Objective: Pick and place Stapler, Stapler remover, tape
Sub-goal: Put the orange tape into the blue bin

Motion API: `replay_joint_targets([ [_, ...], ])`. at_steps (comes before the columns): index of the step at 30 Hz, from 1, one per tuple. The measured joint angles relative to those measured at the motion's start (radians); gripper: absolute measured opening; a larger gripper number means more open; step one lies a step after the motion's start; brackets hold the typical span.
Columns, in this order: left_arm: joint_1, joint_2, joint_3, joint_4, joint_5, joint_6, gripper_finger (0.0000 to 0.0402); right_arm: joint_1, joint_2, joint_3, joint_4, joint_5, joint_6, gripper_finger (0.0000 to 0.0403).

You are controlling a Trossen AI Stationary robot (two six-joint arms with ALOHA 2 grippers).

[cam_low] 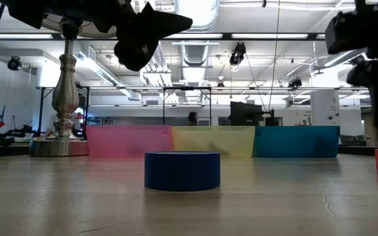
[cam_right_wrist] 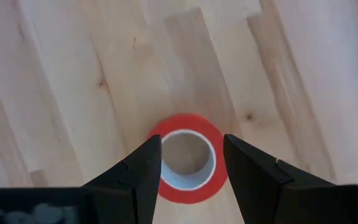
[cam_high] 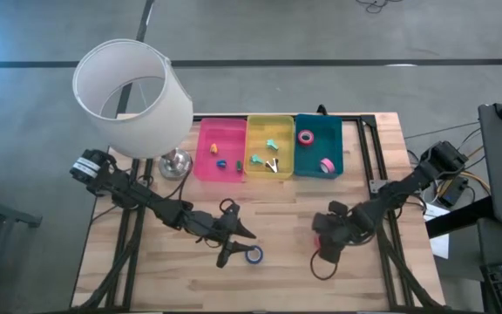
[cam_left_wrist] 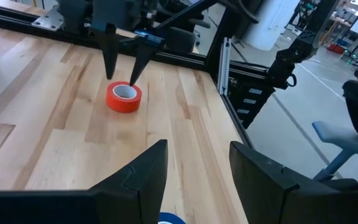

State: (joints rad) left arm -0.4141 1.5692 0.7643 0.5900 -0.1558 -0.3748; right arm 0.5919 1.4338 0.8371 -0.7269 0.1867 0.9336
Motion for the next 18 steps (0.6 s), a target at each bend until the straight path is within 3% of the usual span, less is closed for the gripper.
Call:
replay_joint_targets([
  [5, 0.0, 0.0, 0.0, 0.0, 0.0, 0.007, 0.0177, 0.001, 0.0, -0.048, -0.001, -0.001, 0.103, 0.0166],
  [18, 0.0, 0.0, 0.0, 0.0, 0.0, 0.008, 0.0177, 0.001, 0.0, -0.106, 0.008, -0.011, 0.072, 0.0166],
])
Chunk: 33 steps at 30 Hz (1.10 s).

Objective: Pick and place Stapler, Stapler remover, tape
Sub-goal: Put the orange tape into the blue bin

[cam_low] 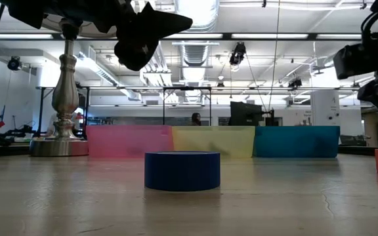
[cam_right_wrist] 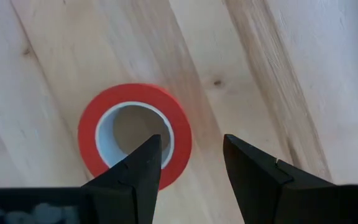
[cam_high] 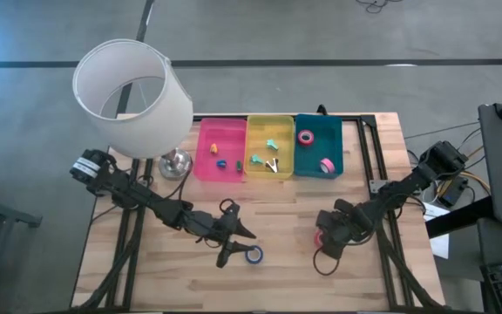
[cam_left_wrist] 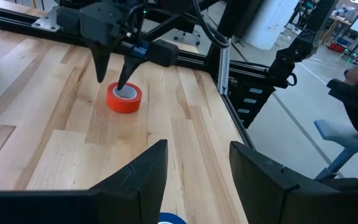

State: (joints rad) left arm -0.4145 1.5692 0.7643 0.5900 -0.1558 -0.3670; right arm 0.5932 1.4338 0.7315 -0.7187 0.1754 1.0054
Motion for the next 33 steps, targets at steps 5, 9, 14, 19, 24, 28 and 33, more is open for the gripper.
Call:
replay_joint_targets([
  [5, 0.0, 0.0, 0.0, 0.0, 0.0, 0.0, 0.0177, -0.001, 0.0, -0.026, 0.046, 0.007, -0.011, 0.0166],
  [9, 0.0, 0.0, 0.0, 0.0, 0.0, 0.0, 0.0177, -0.002, 0.0, -0.07, 0.154, 0.008, -0.049, 0.0166],
  [14, 0.0, 0.0, 0.0, 0.0, 0.0, -0.001, 0.0177, -0.002, 0.0, -0.099, 0.178, 0.007, -0.118, 0.0149],
  [19, 0.0, 0.0, 0.0, 0.0, 0.0, -0.001, 0.0177, -0.002, 0.0, -0.099, 0.179, 0.007, -0.185, 0.0109],
  [24, 0.0, 0.0, 0.0, 0.0, 0.0, 0.0, 0.0177, -0.002, 0.0, -0.093, 0.176, 0.007, -0.225, 0.0058],
  [28, 0.0, 0.0, 0.0, 0.0, 0.0, 0.0, 0.0177, -0.008, 0.0, -0.073, 0.176, 0.008, -0.311, 0.0037],
  [33, 0.0, 0.0, 0.0, 0.0, -0.003, -0.002, 0.0177, -0.046, -0.01, -0.024, 0.171, 0.082, -0.453, 0.0048],
])
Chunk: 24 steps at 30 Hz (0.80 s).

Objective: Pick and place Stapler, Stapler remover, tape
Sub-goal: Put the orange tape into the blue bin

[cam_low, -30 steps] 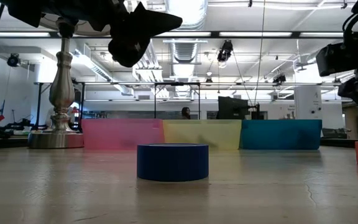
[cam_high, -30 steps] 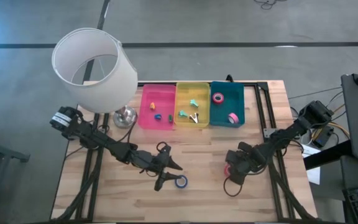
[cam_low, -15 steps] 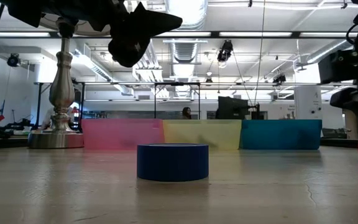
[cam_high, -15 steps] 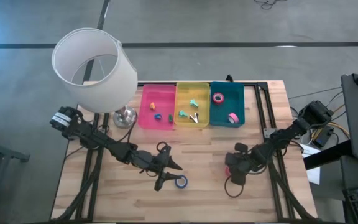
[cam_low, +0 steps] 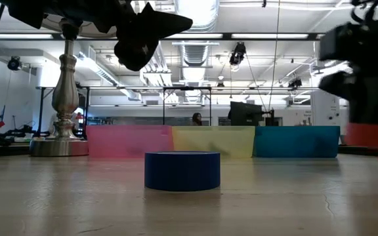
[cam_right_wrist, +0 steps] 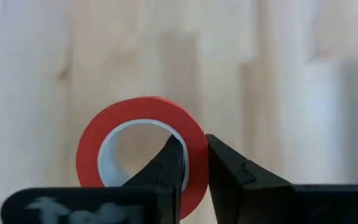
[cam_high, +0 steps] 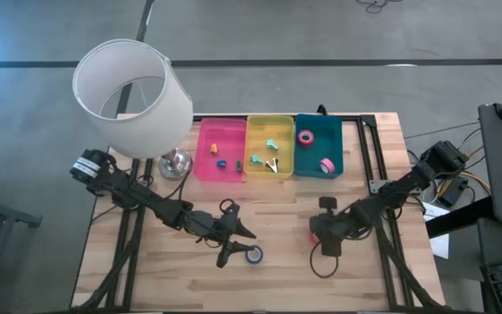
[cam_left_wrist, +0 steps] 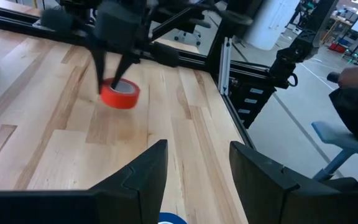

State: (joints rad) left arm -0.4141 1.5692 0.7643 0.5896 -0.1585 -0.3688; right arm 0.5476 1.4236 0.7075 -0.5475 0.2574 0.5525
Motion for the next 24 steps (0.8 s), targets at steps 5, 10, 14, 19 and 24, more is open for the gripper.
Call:
replay_joint_targets([
  [5, 0.0, 0.0, 0.0, 0.0, -0.004, -0.014, 0.0177, -0.089, -0.034, 0.037, -0.063, 0.209, -0.168, 0.0056],
  [10, 0.0, 0.0, 0.0, 0.0, -0.05, -0.045, 0.0177, -0.241, -0.106, 0.045, -0.075, 0.456, -0.279, 0.0053],
  [14, 0.0, 0.0, 0.0, 0.0, -0.086, -0.084, 0.0177, -0.402, -0.18, 0.045, -0.067, 0.657, -0.278, 0.0053],
  [19, 0.0, 0.0, 0.0, -0.001, -0.115, -0.118, 0.0177, -0.628, -0.24, 0.039, -0.008, 0.688, -0.226, 0.0054],
  [24, 0.0, 0.0, 0.0, -0.001, -0.148, -0.13, 0.0177, -0.837, -0.214, 0.003, 0.165, 0.622, -0.189, 0.0054],
])
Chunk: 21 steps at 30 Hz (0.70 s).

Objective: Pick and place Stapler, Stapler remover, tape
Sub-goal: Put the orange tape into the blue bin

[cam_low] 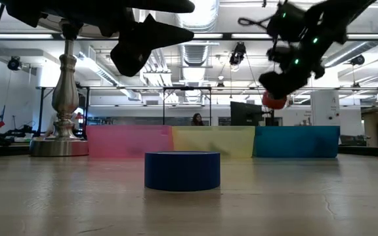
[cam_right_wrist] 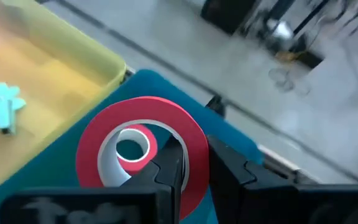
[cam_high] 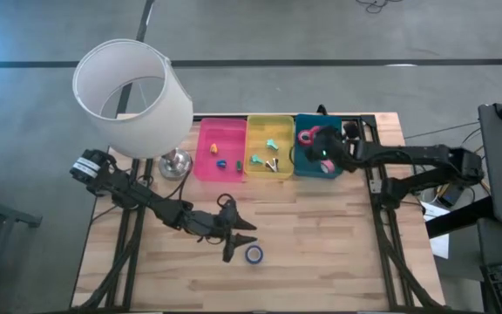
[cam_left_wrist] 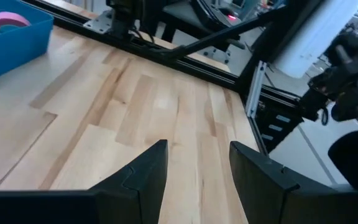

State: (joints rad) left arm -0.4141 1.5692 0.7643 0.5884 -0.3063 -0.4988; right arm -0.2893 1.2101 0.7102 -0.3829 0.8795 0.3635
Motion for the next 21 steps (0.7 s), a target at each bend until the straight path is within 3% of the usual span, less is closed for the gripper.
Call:
replay_joint_targets([
  [4, 0.0, 0.0, 0.0, 0.0, -0.024, -0.015, 0.0177, -0.138, 0.071, -0.023, 0.096, -0.148, -0.056, 0.0054],
  [10, 0.0, 0.0, 0.0, 0.0, -0.034, -0.025, 0.0177, -0.279, 0.22, -0.026, 0.133, -0.165, -0.064, 0.0054],
  [16, 0.0, 0.0, 0.0, -0.002, -0.034, -0.025, 0.0177, -0.339, 0.354, -0.018, 0.18, -0.209, -0.093, 0.0058],
  [21, 0.0, 0.0, 0.0, -0.006, -0.033, -0.023, 0.0177, -0.34, 0.4, 0.016, 0.183, -0.226, -0.096, 0.0088],
])
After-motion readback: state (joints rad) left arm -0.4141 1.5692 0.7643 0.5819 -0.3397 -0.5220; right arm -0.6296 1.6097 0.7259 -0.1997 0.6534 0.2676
